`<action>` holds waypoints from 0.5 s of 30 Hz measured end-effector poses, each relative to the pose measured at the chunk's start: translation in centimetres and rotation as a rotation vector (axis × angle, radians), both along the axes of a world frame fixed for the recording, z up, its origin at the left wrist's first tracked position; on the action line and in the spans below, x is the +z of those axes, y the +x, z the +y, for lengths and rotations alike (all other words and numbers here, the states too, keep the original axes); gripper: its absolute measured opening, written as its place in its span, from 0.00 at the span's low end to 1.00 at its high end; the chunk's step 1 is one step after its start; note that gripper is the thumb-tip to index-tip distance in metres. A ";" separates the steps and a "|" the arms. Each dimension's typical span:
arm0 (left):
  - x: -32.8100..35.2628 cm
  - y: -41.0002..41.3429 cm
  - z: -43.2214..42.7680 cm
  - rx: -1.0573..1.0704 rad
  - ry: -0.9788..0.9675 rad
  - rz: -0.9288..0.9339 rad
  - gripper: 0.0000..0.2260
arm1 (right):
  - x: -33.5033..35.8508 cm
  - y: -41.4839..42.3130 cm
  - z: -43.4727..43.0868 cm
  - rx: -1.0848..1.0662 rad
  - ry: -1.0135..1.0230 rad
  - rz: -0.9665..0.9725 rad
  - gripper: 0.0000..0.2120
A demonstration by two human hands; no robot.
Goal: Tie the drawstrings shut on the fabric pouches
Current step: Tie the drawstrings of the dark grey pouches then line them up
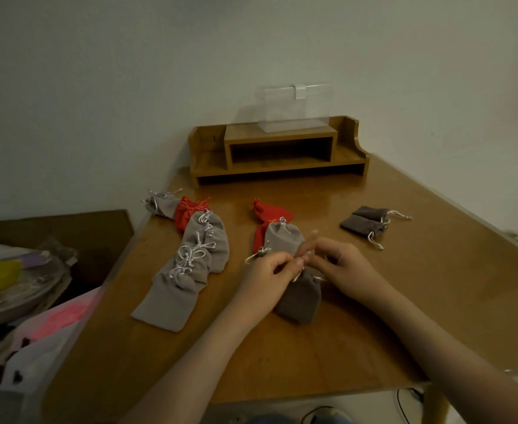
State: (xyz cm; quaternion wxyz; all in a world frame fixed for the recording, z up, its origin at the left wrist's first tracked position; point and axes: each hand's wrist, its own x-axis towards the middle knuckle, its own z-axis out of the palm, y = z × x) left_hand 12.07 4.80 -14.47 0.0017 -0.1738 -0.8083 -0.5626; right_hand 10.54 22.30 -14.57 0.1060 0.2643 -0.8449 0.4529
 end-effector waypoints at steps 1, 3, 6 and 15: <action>-0.1 -0.1 0.0 0.036 -0.024 0.037 0.11 | -0.1 0.0 0.0 -0.029 0.021 0.010 0.08; -0.4 -0.3 -0.2 0.106 -0.029 0.105 0.12 | -0.2 0.0 0.0 -0.057 0.054 0.006 0.07; -0.3 -0.4 -0.5 0.104 -0.003 0.105 0.08 | -0.4 0.0 -0.3 -0.060 0.025 -0.039 0.06; 0.0 -0.5 -0.2 -0.047 0.021 -0.008 0.05 | 0.3 0.4 -1.1 0.020 -0.176 -0.120 0.03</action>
